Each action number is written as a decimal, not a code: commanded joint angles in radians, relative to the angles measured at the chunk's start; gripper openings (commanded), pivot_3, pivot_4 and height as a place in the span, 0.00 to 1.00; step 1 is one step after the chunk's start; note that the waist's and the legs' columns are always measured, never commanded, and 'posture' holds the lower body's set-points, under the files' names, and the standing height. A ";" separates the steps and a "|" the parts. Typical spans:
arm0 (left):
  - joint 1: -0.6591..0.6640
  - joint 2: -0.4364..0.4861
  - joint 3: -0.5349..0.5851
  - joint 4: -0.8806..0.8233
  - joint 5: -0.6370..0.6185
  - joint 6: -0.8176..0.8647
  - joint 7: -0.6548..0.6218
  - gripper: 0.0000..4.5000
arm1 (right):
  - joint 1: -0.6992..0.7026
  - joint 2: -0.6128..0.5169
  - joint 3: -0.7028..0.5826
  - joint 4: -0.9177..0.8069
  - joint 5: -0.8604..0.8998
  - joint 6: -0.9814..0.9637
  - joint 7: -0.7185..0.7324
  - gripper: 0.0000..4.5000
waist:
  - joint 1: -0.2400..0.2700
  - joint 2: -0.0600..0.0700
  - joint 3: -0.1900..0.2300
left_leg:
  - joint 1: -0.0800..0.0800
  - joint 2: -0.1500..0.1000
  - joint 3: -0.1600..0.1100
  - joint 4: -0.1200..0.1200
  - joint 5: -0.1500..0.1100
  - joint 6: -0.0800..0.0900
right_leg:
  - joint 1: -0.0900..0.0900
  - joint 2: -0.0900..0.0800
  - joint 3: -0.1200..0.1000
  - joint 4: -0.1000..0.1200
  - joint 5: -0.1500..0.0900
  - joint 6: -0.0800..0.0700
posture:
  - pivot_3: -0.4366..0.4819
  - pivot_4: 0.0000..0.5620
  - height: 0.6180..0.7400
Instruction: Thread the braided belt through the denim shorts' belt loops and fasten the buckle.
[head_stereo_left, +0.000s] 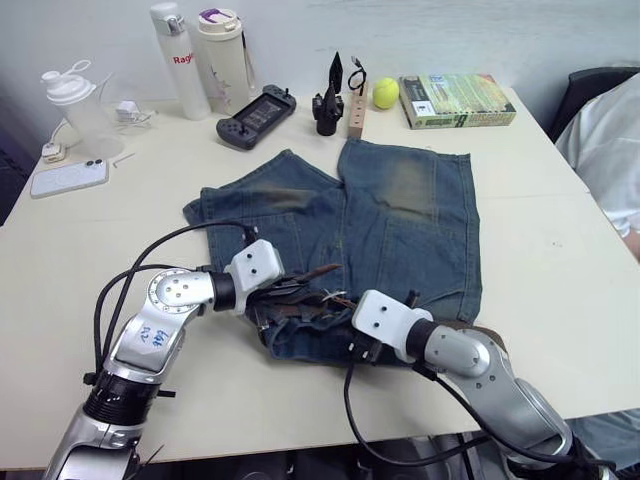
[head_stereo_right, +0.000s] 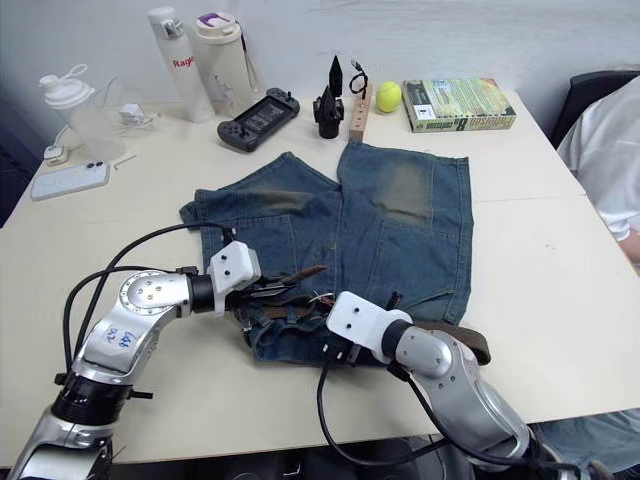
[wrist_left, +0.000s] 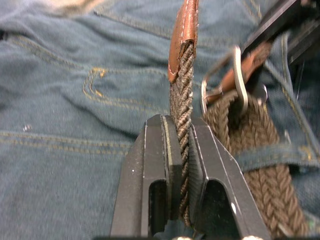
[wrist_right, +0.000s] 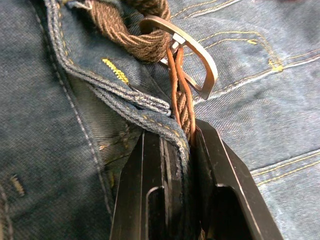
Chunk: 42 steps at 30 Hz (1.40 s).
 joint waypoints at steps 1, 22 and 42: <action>0.015 0.039 -0.011 -0.042 0.015 0.013 -0.015 0.04 | -0.031 -0.011 0.001 -0.019 -0.042 -0.032 -0.021 0.02 | 0.000 0.000 0.000 | 0.000 0.000 0.000 0.000 0.000 0.000 | 0.000 0.000 0.000 0.000 0.000 0.000 | 0.48 0.27 0.81; 0.001 0.114 -0.060 -0.047 0.024 0.021 -0.095 0.04 | -0.156 -0.174 0.026 0.188 -0.130 -0.558 0.136 0.02 | -0.004 0.000 0.000 | 0.000 0.000 0.001 0.002 0.000 0.000 | 0.000 0.000 0.000 0.001 0.000 0.000 | 0.48 0.27 0.81; -0.077 -0.013 -0.131 0.036 0.084 -0.042 -0.085 0.04 | -0.200 -0.071 0.001 0.270 -0.155 -0.701 0.233 0.02 | -0.007 0.000 0.000 | -0.001 0.000 0.001 0.010 -0.001 0.001 | 0.000 0.000 0.001 0.007 0.000 0.000 | 0.48 0.27 0.81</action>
